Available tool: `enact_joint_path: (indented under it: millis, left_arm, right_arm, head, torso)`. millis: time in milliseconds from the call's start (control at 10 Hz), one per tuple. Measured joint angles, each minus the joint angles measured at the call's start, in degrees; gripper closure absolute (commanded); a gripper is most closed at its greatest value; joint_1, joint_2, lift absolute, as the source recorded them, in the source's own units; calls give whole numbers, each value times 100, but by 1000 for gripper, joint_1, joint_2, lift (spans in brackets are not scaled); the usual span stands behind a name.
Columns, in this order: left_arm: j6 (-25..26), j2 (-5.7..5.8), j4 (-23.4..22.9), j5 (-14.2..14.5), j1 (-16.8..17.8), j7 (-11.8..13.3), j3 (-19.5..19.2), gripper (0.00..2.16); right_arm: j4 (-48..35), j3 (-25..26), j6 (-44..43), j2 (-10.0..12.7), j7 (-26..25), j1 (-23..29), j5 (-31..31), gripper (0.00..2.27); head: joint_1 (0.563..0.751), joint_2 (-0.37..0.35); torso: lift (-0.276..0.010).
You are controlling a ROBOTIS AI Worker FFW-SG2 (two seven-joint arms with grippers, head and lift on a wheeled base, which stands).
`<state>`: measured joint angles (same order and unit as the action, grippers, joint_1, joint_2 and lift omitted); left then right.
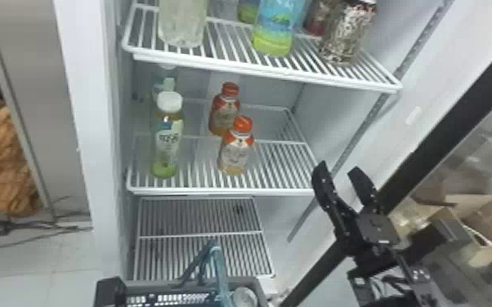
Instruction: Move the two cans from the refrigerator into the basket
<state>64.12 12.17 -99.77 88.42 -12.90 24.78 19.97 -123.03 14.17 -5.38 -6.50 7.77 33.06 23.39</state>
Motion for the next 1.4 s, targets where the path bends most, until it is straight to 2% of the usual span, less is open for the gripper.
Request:
enact_joint_path:
  millis: [1400]
  left_arm:
    - [0, -1, 0, 2, 11, -5, 14, 1210]
  right_arm:
    - [47, 0, -191, 11, -48, -2, 0, 371]
  head:
    - [695, -350]
  torso:
    - [-266]
